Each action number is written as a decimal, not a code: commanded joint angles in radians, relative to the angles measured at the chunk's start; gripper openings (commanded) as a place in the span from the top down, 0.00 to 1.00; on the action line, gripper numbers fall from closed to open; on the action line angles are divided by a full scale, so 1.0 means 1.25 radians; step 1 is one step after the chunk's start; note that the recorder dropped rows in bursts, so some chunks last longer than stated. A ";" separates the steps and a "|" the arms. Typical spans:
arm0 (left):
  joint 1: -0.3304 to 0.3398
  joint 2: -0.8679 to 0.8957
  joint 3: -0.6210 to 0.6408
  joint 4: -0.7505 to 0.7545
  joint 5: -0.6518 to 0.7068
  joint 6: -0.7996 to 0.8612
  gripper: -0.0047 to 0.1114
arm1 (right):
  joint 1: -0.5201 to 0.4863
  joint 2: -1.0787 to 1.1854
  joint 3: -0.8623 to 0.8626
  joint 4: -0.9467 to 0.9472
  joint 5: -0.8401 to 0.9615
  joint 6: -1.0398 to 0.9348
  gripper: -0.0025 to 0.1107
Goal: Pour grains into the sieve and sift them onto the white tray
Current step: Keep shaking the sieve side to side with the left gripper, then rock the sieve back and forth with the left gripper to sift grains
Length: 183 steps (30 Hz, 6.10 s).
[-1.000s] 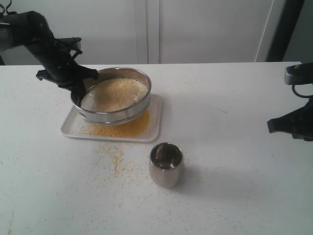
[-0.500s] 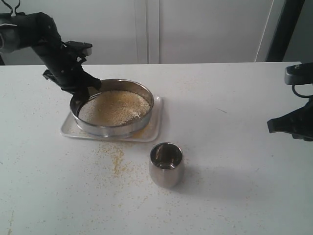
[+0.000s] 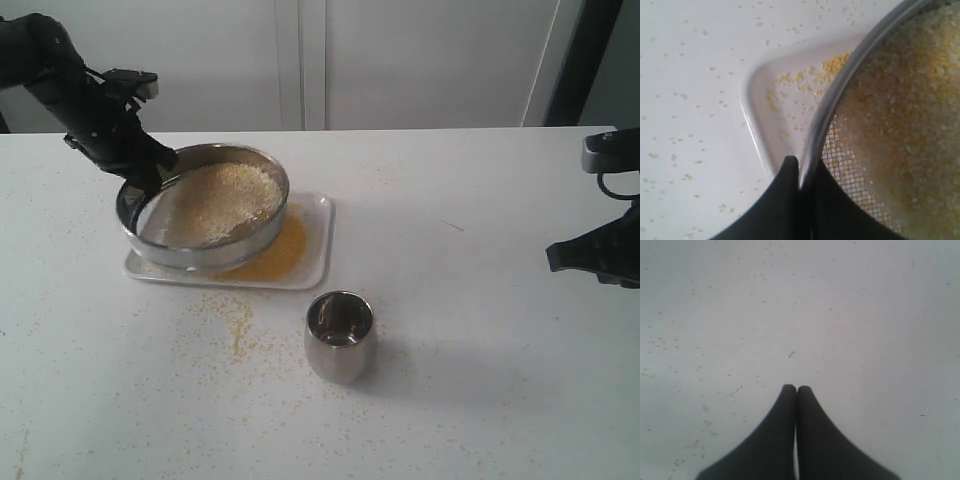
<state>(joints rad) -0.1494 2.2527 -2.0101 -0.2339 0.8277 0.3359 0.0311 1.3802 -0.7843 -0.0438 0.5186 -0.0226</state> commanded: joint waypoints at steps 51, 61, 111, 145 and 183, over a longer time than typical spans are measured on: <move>-0.017 -0.016 0.007 -0.001 -0.036 -0.149 0.96 | -0.006 -0.002 -0.004 -0.003 -0.004 0.000 0.98; -0.003 -0.025 0.007 -0.111 -0.016 0.041 0.96 | -0.006 -0.002 -0.004 -0.003 -0.007 0.000 0.98; -0.015 -0.034 0.007 0.165 -0.002 -0.427 0.96 | -0.006 -0.002 -0.004 -0.003 -0.009 0.018 0.98; -0.006 -0.034 0.007 0.036 0.054 -0.201 0.96 | -0.006 -0.002 -0.004 -0.003 -0.010 0.018 0.98; -0.030 -0.061 -0.012 -0.109 0.110 0.278 0.96 | -0.006 -0.002 -0.004 -0.003 -0.043 0.018 0.98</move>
<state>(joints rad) -0.1601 2.2038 -2.0173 -0.2146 0.8783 0.3876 0.0294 1.3802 -0.7843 -0.0420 0.4739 0.0000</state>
